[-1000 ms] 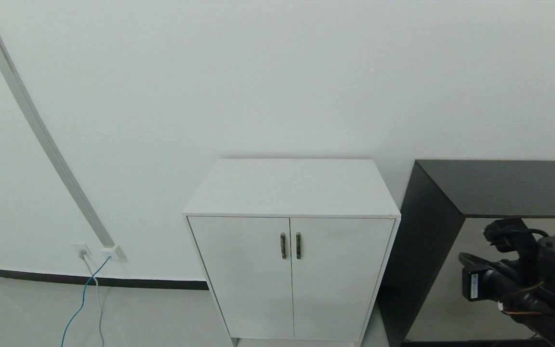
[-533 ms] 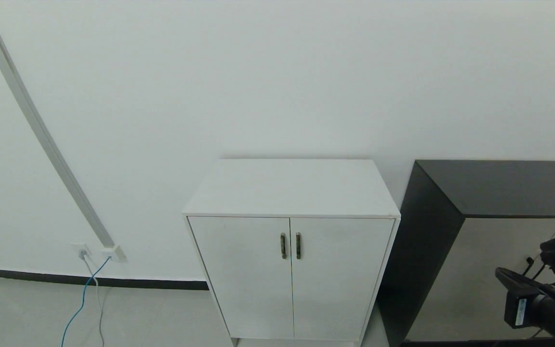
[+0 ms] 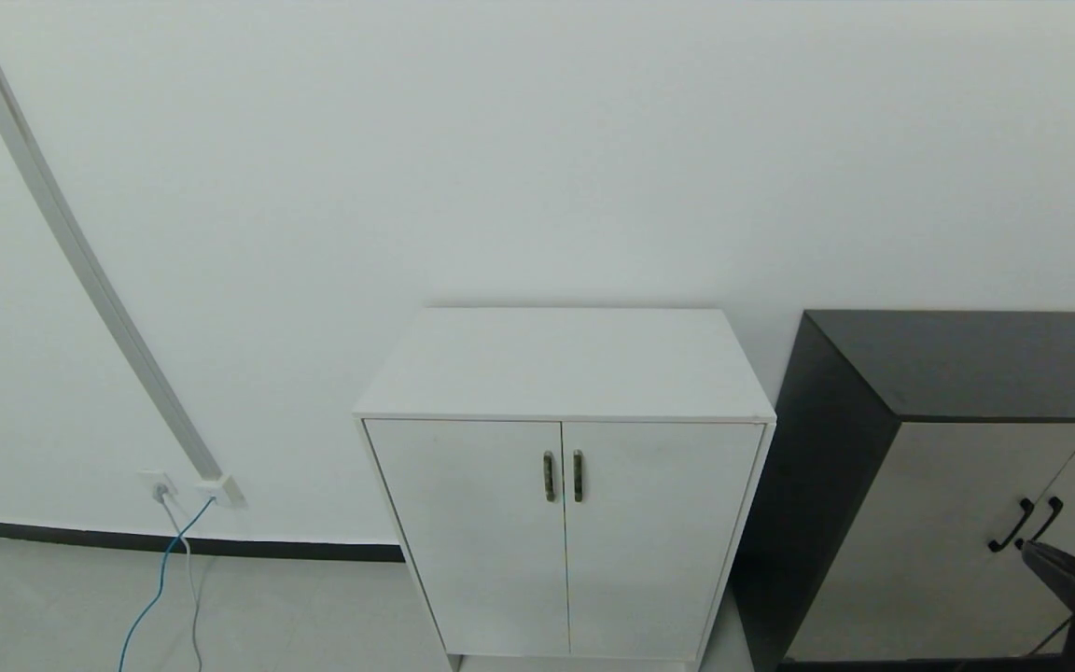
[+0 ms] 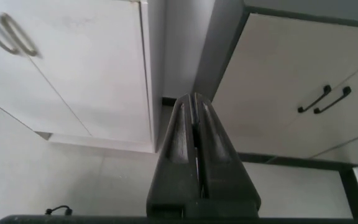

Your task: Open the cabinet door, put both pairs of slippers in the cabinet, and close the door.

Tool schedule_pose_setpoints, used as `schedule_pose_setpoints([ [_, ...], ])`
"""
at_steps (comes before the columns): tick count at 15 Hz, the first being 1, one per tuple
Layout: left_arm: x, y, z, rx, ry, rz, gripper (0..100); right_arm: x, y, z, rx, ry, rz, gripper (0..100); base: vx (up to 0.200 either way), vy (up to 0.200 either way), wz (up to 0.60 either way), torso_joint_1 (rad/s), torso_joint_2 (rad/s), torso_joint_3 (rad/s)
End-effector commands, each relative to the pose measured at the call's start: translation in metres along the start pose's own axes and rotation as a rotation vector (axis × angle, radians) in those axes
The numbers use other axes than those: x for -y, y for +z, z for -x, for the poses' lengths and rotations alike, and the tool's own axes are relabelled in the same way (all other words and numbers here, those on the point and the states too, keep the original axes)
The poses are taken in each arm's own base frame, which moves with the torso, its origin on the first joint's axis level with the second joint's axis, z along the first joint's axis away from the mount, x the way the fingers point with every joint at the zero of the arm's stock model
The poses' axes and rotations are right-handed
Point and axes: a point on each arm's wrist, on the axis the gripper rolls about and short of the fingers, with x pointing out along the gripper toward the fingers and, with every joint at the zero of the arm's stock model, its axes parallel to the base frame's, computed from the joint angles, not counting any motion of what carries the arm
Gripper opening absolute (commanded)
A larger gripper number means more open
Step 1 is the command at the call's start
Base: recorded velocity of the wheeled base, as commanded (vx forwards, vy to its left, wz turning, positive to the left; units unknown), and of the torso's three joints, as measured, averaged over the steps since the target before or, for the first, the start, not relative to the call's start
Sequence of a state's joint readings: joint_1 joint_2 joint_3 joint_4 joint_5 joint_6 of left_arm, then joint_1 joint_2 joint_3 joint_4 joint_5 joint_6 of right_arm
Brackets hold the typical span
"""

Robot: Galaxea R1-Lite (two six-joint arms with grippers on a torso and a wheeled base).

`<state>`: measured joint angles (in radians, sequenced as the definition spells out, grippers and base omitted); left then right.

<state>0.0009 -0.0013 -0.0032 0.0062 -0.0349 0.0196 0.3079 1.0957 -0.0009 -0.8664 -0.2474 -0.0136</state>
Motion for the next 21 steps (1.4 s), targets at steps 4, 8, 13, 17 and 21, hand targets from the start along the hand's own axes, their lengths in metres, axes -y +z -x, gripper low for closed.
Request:
schedule_pose_setpoints([
  [4, 0.0, 0.0, 0.0, -0.001, 0.0, 0.0, 0, 0.009, -0.013, 0.044, 0.029, 0.071, -0.007, 0, 0.0, 0.0, 0.0, 0.0, 0.0, 0.0],
  [8, 0.0, 0.0, 0.0, -0.001, 0.0, 0.0, 0, 0.013, -0.037, 0.071, -0.045, 0.178, 0.007, 0, 0.0, 0.0, 0.0, 0.0, 0.0, 0.0],
  [13, 0.0, 0.0, 0.0, -0.001, 0.0, 0.0, 0, 0.014, -0.051, 0.08, -0.074, 0.238, 0.011, 0, 0.0, 0.0, 0.0, 0.0, 0.0, 0.0],
  [17, 0.0, 0.0, 0.0, -0.001, 0.0, 0.0, 0, 0.015, -0.062, 0.09, -0.076, 0.302, 0.009, 0, 0.0, 0.0, 0.0, 0.0, 0.0, 0.0],
  [21, 0.0, 0.0, 0.0, -0.001, 0.0, 0.0, 0, 0.017, -0.066, 0.093, -0.076, 0.241, 0.05, 0, 0.0, 0.0, 0.0, 0.0, 0.0, 0.0],
])
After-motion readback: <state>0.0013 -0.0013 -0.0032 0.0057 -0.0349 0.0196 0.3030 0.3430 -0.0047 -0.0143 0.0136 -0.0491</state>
